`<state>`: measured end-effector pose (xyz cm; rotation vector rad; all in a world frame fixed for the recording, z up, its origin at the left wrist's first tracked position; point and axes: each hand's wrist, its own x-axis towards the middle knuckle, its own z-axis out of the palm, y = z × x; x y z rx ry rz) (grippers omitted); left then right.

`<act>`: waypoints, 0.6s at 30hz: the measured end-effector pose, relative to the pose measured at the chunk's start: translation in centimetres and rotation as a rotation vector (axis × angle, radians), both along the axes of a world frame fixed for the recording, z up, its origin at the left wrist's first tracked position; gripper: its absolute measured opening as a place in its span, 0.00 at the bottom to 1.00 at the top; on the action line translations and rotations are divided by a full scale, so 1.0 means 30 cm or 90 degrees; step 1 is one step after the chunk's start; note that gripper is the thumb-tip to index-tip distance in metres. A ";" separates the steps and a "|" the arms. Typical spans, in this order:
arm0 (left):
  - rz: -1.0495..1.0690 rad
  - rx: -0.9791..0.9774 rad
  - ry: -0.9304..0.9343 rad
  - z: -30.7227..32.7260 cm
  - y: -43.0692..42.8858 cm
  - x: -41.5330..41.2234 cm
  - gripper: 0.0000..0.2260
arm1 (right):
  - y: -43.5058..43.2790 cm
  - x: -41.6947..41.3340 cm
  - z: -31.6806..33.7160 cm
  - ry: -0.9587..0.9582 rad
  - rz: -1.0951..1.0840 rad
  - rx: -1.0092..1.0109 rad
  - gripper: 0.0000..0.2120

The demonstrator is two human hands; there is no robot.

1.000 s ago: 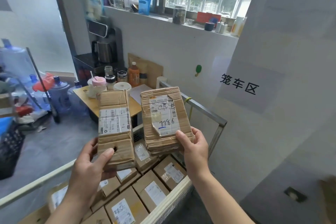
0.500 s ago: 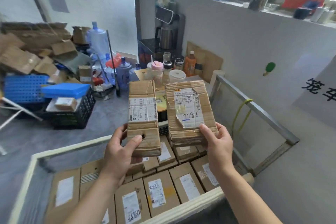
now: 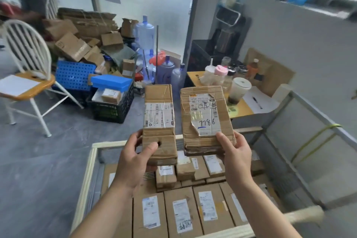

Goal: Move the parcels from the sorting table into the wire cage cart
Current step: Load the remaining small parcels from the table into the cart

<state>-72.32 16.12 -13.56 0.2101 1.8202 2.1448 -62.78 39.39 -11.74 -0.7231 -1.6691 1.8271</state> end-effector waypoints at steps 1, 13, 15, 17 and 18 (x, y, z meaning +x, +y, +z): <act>0.006 -0.009 -0.006 -0.011 -0.062 -0.028 0.18 | -0.058 -0.035 -0.015 -0.012 0.006 0.006 0.28; 0.092 -0.082 -0.132 -0.250 -0.626 -0.239 0.13 | -0.559 -0.324 -0.319 -0.159 0.063 -0.098 0.18; 0.099 -0.099 -0.164 -0.313 -0.652 -0.247 0.13 | -0.579 -0.353 -0.393 -0.186 0.060 -0.126 0.17; 0.107 -0.116 -0.201 -0.382 -0.659 -0.257 0.15 | -0.589 -0.374 -0.474 -0.222 0.049 -0.143 0.17; 0.108 -0.123 -0.217 -0.421 -0.657 -0.263 0.15 | -0.591 -0.384 -0.517 -0.242 0.044 -0.149 0.17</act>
